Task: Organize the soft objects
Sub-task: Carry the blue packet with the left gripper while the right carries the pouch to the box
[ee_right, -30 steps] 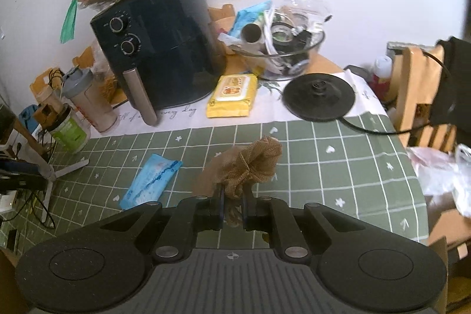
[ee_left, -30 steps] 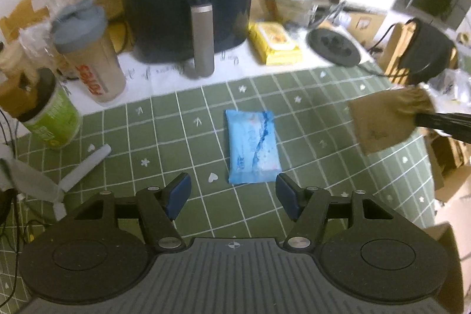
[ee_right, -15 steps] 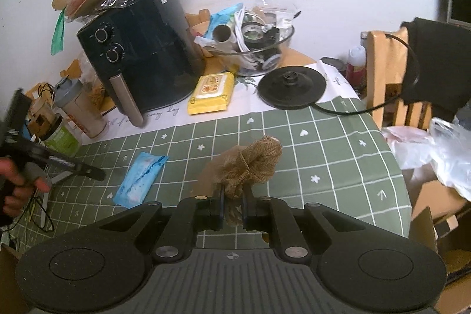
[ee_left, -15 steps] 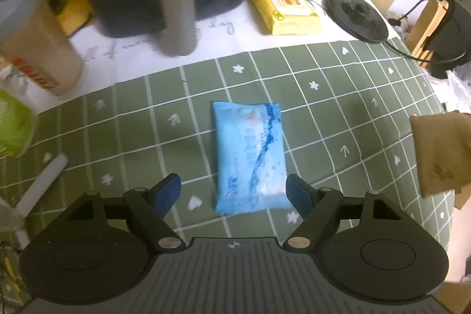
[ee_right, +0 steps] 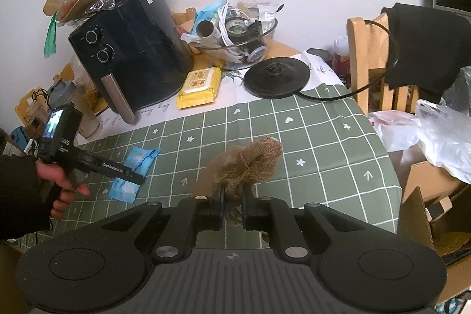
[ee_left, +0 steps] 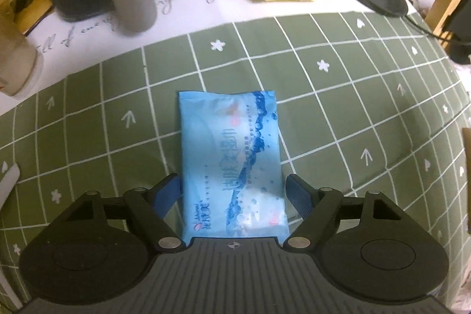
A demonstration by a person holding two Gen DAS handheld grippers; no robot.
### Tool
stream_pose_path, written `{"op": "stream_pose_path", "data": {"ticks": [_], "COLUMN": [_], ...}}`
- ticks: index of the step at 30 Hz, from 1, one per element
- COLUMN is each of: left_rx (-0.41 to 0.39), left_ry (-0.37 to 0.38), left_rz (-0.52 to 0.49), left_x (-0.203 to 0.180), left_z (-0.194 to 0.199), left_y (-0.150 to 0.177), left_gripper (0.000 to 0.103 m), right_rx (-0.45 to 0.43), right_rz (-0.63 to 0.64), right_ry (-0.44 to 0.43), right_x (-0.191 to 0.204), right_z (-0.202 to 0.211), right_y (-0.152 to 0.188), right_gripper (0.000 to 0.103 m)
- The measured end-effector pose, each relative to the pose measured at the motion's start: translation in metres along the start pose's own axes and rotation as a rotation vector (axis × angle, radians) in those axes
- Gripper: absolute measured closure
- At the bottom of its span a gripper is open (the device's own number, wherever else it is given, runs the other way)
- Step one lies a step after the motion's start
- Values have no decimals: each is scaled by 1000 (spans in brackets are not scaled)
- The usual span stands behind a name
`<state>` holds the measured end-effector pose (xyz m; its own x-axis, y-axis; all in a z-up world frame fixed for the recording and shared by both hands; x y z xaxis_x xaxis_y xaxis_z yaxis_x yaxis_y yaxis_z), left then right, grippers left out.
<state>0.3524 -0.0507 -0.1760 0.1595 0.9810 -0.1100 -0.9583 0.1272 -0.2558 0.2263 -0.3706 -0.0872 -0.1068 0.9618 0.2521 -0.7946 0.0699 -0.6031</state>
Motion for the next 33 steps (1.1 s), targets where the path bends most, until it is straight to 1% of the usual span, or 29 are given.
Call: {"op": "stream_pose_path", "data": {"ticks": [4, 5, 6, 7, 10, 12, 15, 22, 33], "left_rx": [-19, -21, -31, -29, -28, -28, -53, -118, -225], "left_ry": [-43, -49, -50, -50, -48, -44, -30, 9, 28], "left_rz": [-30, -39, -44, -51, -104, -110, -100, -86, -77], "left_x": [-7, -7, -7, -7, -9, -7, -3, 2, 9], "left_z": [-1, 0, 2, 2, 4, 7, 17, 53, 119], "left_y": [1, 1, 1, 1, 3, 4, 5, 9, 27], "left_gripper": [26, 30, 36, 39, 43, 45, 45, 46, 46], "right_rx": [-3, -3, -4, -5, -2, 3, 9, 2, -33], "right_rz": [-9, -10, -10, -8, -5, -2, -1, 12, 65], "right_ry": [2, 1, -1, -4, -9, -13, -22, -51, -126], "right_x": [-3, -2, -2, -2, -1, 0, 3, 17, 47], "right_z": [2, 3, 3, 3, 3, 3, 2, 6, 27], "right_y": [0, -1, -1, -1, -1, 0, 1, -3, -16], "right_gripper": [90, 90, 90, 90, 90, 90, 90, 90, 90]}}
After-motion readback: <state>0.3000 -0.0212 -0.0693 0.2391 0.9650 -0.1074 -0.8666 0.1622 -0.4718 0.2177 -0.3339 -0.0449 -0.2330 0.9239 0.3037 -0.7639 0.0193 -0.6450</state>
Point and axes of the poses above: each gripper's, at about its wrist camera, not at the fingertips, and z roughly against the way its jaws point, x to its left, y to its underside, the point moved 1 cm from there along -z, roughly the way its jaws point, and after that the axes turned 4 degrees about y, right-handed, at the moved point
